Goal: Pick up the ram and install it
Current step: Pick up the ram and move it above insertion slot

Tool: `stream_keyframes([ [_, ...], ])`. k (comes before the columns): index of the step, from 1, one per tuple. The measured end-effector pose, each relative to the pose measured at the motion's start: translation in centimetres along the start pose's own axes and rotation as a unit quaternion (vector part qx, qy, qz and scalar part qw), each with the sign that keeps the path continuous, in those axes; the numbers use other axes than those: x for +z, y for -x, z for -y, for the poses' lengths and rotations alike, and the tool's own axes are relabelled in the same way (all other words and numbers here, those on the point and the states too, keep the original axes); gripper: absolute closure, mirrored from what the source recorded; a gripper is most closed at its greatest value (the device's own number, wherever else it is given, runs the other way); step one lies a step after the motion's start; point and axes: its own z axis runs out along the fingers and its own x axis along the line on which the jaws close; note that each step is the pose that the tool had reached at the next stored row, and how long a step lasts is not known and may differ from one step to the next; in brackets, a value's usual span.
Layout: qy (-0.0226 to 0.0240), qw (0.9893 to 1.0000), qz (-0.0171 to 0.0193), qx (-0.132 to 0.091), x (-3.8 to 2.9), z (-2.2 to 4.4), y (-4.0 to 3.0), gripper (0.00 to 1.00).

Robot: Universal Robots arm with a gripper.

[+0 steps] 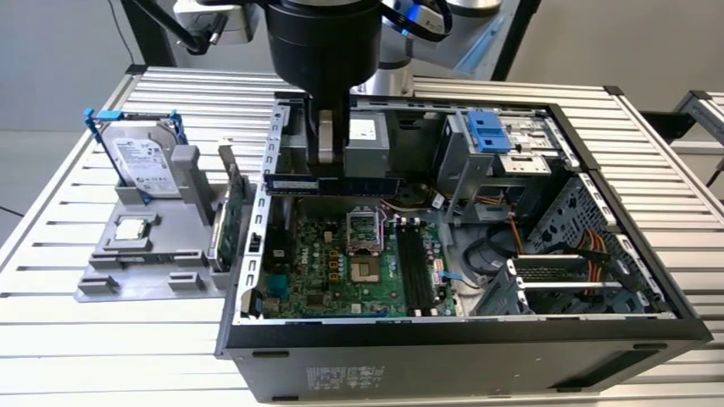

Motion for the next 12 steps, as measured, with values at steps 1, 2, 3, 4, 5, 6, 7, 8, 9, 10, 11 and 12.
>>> stream_keyframes([
  [1, 0.0000, 1.0000, 0.0000, 0.000, 0.01, 0.13, 0.00, 1.00],
  [2, 0.0000, 1.0000, 0.0000, 0.000, 0.01, 0.27, 0.00, 1.00],
  [3, 0.0000, 1.0000, 0.0000, 0.000, 0.02, 0.41, 0.00, 1.00],
  [4, 0.0000, 1.0000, 0.0000, 0.000, 0.03, 0.54, 0.00, 1.00],
  [5, 0.0000, 1.0000, 0.0000, 0.000, 0.03, 0.67, 0.00, 1.00],
  [6, 0.0000, 1.0000, 0.0000, 0.000, 0.03, 0.80, 0.00, 1.00],
  [7, 0.0000, 1.0000, 0.0000, 0.000, 0.04, 0.92, 0.00, 1.00],
  [8, 0.0000, 1.0000, 0.0000, 0.000, 0.04, 1.06, 0.01, 1.00],
  [9, 0.0000, 1.0000, 0.0000, 0.000, 0.05, 1.21, 0.01, 1.00],
  [10, 0.0000, 1.0000, 0.0001, 0.000, 0.06, 1.36, 0.01, 1.00],
  [11, 0.0000, 1.0000, 0.0000, 0.000, 0.06, 1.51, 0.01, 1.00],
  [12, 0.0001, 1.0000, 0.0000, 0.000, 0.06, 1.65, 0.01, 1.00],
])
